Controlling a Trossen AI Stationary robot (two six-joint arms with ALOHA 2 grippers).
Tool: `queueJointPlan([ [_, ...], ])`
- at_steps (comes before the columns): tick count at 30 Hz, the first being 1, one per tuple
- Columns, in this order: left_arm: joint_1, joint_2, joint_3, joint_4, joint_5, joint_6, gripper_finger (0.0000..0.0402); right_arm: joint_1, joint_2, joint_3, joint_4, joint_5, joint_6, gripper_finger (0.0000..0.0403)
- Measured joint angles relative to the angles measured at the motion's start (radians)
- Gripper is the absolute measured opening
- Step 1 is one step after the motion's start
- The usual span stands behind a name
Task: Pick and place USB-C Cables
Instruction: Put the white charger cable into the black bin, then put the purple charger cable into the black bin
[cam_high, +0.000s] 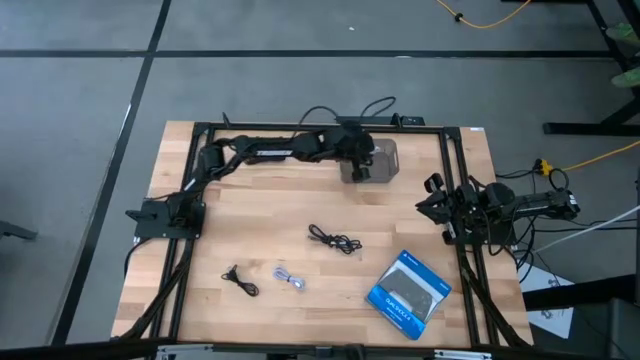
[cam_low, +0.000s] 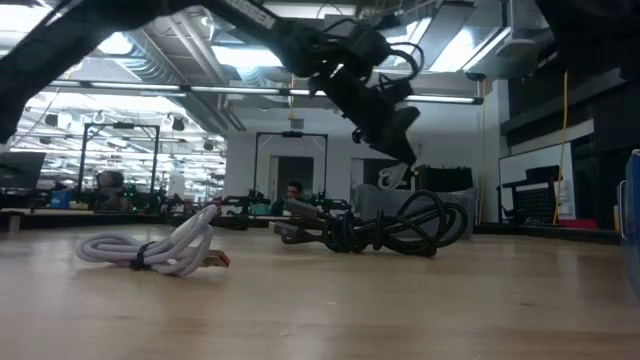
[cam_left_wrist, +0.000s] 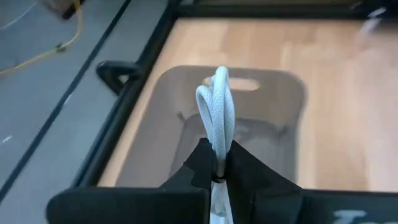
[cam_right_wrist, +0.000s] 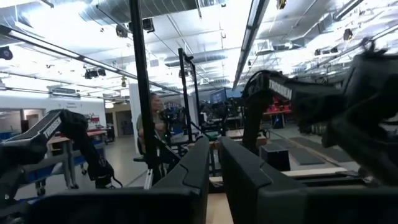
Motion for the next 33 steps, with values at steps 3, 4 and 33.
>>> queueJointPlan([
  [3, -0.002, 0.042, 0.108, -0.148, -0.028, 0.001, 0.0037, 0.000, 0.000, 0.000, -0.016, 0.000, 0.002, 0.0045],
  [4, -0.003, 0.052, 0.132, -0.165, -0.033, 0.000, 0.0047, 0.000, 0.000, 0.000, -0.020, 0.000, 0.002, 0.0045],
  [33, -0.214, -0.252, 0.149, -0.836, -0.013, -0.167, 0.0101, 0.000, 0.000, 0.000, -0.101, -0.018, 0.004, 0.0045],
])
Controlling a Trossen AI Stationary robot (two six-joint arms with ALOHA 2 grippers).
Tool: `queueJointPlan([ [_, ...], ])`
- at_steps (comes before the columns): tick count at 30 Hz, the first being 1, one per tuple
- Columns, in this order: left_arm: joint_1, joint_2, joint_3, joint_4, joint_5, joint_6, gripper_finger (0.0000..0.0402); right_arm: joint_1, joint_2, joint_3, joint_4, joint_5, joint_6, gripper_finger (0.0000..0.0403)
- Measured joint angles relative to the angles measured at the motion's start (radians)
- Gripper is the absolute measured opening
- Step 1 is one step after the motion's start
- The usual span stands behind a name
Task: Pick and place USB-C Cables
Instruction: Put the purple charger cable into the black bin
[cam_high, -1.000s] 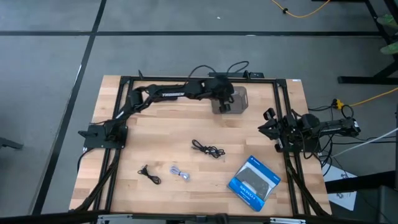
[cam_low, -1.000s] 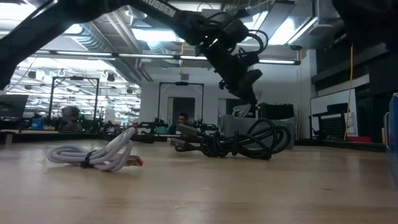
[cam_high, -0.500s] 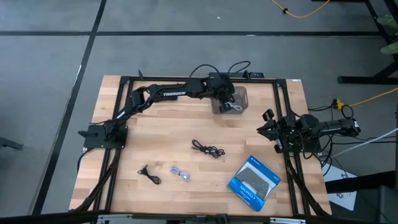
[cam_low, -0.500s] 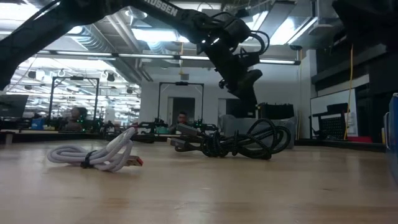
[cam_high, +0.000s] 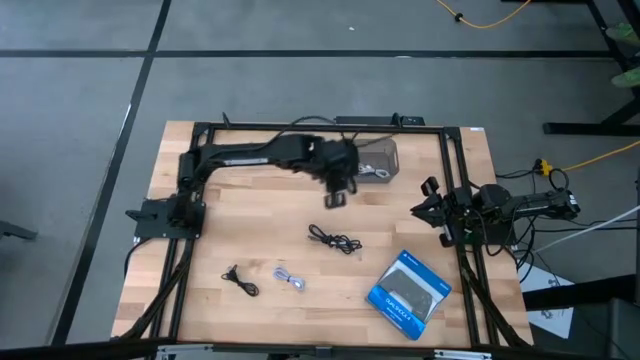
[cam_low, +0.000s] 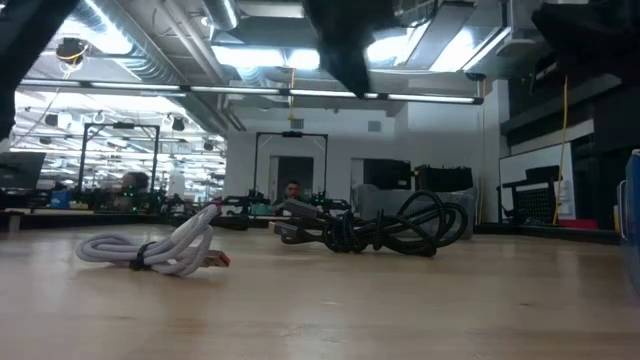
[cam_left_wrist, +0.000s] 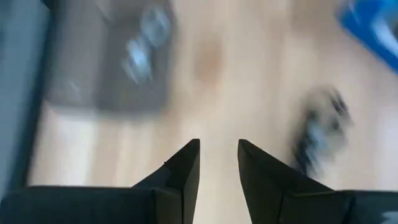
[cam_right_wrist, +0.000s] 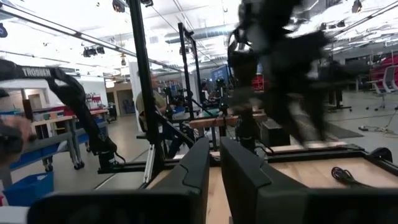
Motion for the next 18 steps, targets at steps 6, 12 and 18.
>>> queueJointPlan([
  [6, -0.119, -0.080, 0.000, -0.341, -0.002, -0.094, 0.0099, 0.000, 0.000, 0.000, -0.014, 0.000, -0.002, 0.0045],
  [12, -0.269, -0.087, -0.019, -0.507, -0.101, -0.249, 0.0099, 0.000, 0.002, 0.000, -0.022, 0.008, -0.001, 0.0045],
  [18, -0.424, -0.089, -0.073, -0.497, -0.091, -0.285, 0.0099, 0.000, 0.002, 0.000, -0.028, 0.008, 0.000, 0.0045],
])
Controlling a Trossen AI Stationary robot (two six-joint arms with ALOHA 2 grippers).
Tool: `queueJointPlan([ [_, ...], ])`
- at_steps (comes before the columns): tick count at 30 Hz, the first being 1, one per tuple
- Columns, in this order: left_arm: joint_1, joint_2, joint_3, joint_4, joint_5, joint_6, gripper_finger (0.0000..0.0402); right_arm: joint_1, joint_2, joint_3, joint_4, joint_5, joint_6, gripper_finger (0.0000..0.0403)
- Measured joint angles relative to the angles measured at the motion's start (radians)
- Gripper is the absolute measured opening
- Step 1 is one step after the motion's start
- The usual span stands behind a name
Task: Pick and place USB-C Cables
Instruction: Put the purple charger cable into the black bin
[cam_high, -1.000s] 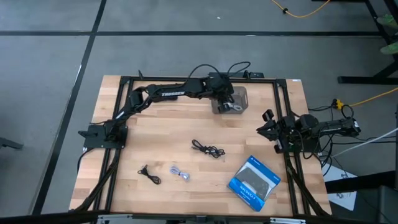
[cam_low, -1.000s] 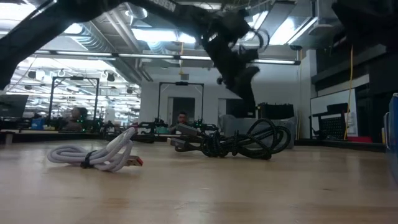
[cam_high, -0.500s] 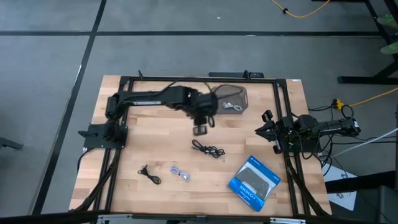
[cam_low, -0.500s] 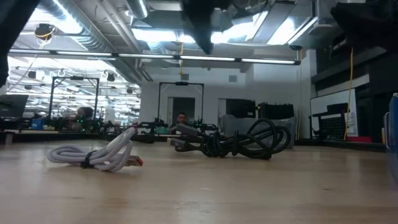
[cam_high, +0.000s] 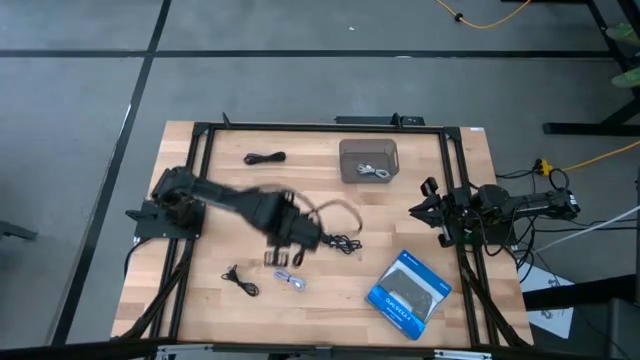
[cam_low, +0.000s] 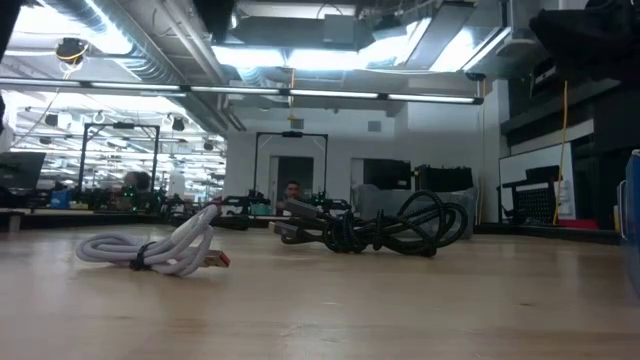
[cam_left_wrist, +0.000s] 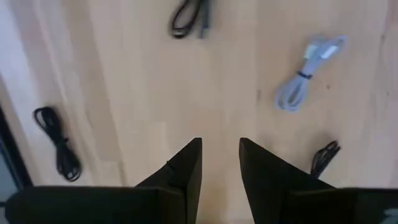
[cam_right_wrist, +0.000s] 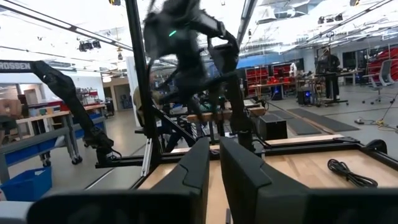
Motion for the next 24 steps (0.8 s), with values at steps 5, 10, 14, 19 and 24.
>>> queueJointPlan([
  [5, -0.100, 0.001, -0.101, 0.072, -0.065, -0.117, 0.0099, 0.000, 0.000, 0.000, -0.015, 0.000, 0.000, 0.0045],
  [10, -0.144, 0.002, -0.273, 0.356, -0.028, -0.049, 0.0098, 0.000, 0.000, 0.000, -0.016, 0.002, 0.001, 0.0045],
  [14, -0.159, 0.002, -0.414, 0.533, 0.084, 0.068, 0.0098, 0.000, 0.000, 0.000, -0.016, 0.002, 0.004, 0.0045],
  [19, -0.159, 0.002, -0.528, 0.646, 0.067, 0.074, 0.0098, 0.000, 0.000, 0.000, -0.018, 0.002, 0.004, 0.0045],
  [24, -0.161, 0.002, -0.599, 0.744, 0.071, 0.139, 0.0098, 0.000, 0.000, 0.000, -0.020, 0.002, 0.004, 0.0045],
])
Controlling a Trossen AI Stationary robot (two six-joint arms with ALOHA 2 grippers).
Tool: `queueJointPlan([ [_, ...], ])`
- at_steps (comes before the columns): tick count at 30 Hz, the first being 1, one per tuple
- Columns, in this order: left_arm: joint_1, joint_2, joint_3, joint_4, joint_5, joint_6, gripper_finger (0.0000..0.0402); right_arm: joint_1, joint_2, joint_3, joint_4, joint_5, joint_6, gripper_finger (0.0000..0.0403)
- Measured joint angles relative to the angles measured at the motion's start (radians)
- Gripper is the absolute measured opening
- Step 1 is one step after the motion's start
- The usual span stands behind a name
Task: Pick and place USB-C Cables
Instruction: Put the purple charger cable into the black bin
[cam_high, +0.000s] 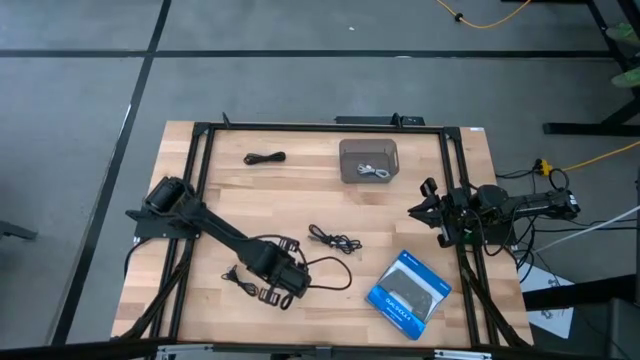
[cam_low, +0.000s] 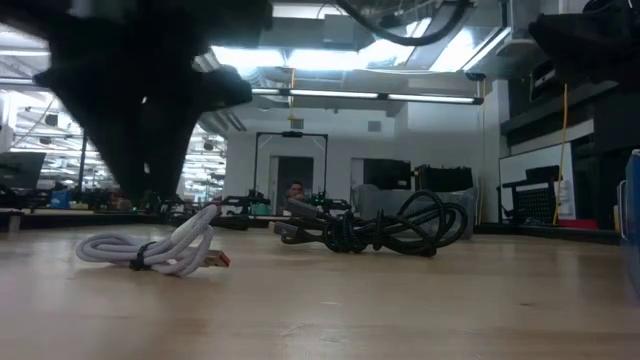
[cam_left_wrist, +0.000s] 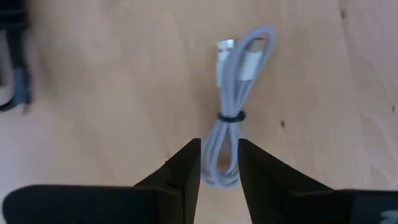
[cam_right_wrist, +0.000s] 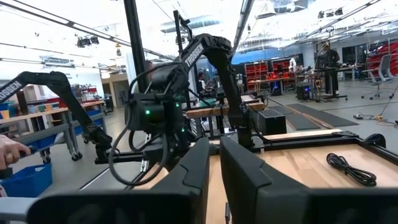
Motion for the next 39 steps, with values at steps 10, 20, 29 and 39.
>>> queueJointPlan([
  [10, -0.003, 0.000, -0.090, 0.129, 0.005, 0.001, 0.0098, 0.000, 0.000, 0.000, -0.041, -0.001, 0.001, 0.0045],
  [20, -0.004, -0.002, -0.181, 0.235, 0.078, -0.074, 0.0098, 0.000, 0.000, 0.000, -0.069, -0.001, 0.001, 0.0045],
  [29, 0.008, -0.005, -0.195, 0.243, 0.047, -0.253, 0.0026, 0.000, 0.000, 0.000, -0.069, -0.001, 0.001, 0.0045],
  [39, 0.079, 0.003, 0.032, 0.046, -0.049, -0.112, 0.0007, 0.000, 0.000, 0.000, -0.069, -0.001, 0.001, 0.0045],
])
